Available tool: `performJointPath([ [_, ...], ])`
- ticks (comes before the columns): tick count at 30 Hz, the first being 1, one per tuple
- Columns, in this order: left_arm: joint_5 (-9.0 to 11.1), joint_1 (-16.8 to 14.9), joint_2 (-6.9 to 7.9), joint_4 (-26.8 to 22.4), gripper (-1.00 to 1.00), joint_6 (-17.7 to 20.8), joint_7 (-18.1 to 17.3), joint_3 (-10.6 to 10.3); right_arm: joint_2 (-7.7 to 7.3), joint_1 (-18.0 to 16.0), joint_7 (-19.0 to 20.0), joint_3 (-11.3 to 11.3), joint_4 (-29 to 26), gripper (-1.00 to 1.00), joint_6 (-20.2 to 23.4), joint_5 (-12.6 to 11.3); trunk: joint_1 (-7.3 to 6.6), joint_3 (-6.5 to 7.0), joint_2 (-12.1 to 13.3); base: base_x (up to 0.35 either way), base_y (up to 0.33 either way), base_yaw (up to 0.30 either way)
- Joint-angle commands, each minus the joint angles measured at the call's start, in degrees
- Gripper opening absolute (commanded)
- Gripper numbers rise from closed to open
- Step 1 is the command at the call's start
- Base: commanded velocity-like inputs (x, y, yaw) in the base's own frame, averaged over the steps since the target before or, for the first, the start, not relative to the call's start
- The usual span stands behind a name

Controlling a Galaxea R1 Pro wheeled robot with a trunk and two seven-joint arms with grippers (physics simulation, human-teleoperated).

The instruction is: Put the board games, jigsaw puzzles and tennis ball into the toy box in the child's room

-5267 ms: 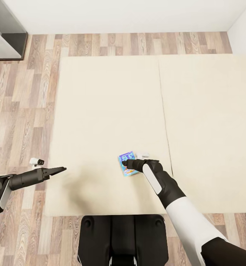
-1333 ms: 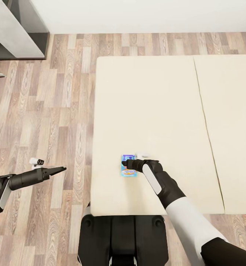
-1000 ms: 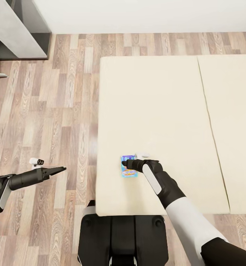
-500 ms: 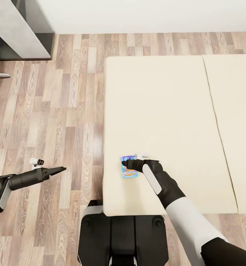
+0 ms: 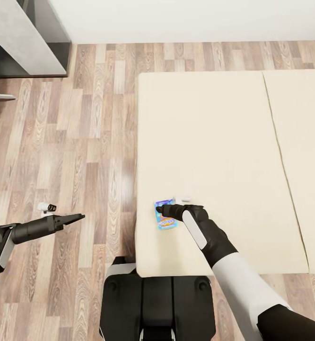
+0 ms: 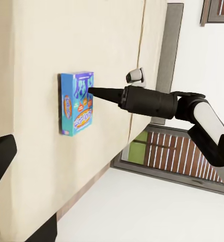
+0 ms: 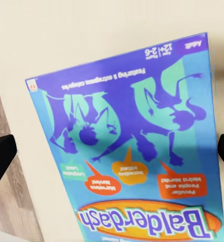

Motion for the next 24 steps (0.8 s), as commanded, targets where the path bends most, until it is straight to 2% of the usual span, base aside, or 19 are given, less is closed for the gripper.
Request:
performJointPath([
  [1,-0.01,-0.02,0.01,0.0,1.0,0.61,-0.22,-0.01,-0.01,-0.02,-0.57,0.12,-0.07,1.0,0.15,-0.65,0.03,-0.06,-0.09,0.0,0.123,0.0],
  [13,-0.01,-0.03,0.01,0.0,1.0,0.61,-0.22,-0.02,-0.01,-0.01,-0.57,0.13,-0.07,1.0,0.15,-0.64,0.03,-0.06,-0.09,0.0,0.077,0.0],
  [24,-0.01,-0.03,0.02,0.0,1.0,0.61,-0.22,-0.01,-0.01,0.01,-0.88,0.14,0.13,1.0,0.22,-0.62,0.03,-0.06,-0.09,0.0,0.007,0.0],
])
